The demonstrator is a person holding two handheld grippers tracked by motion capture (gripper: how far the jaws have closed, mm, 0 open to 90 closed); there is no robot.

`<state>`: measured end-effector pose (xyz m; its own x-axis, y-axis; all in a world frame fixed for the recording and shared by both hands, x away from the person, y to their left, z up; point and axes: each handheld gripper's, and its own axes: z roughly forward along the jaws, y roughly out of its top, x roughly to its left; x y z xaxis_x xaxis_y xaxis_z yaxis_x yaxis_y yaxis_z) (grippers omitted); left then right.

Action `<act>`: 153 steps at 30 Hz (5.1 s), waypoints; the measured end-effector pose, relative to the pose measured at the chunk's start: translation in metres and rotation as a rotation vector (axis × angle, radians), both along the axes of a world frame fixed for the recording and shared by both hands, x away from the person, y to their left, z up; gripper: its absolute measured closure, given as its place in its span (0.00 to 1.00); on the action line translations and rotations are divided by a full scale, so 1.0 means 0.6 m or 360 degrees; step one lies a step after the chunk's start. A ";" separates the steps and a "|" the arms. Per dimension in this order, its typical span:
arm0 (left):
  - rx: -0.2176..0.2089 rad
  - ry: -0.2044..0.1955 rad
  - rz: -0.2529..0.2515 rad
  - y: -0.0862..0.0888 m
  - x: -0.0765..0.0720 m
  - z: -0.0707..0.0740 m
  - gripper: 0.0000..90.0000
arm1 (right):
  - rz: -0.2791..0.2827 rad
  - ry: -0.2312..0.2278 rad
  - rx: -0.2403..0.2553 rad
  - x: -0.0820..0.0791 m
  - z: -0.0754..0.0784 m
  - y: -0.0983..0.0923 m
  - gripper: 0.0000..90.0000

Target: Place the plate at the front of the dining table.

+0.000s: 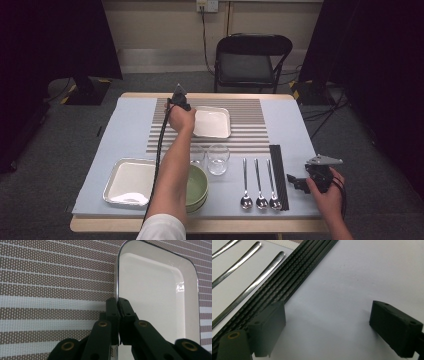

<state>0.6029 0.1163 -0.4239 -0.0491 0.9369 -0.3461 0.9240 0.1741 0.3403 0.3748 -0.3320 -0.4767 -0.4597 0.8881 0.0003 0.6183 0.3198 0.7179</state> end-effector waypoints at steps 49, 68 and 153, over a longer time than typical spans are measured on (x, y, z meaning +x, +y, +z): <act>0.0054 -0.0081 -0.0049 0.032 -0.018 0.005 0.76 | -0.0002 0.0005 0.0000 0.000 0.000 0.000 0.14; 0.0033 -0.0211 -0.0133 0.055 -0.043 0.042 0.61 | -0.0002 0.0006 0.0002 0.000 0.000 0.000 0.14; -0.0111 -0.0333 -0.0245 0.172 -0.149 0.073 0.28 | -0.0003 0.0009 -0.0001 0.000 0.000 0.000 0.14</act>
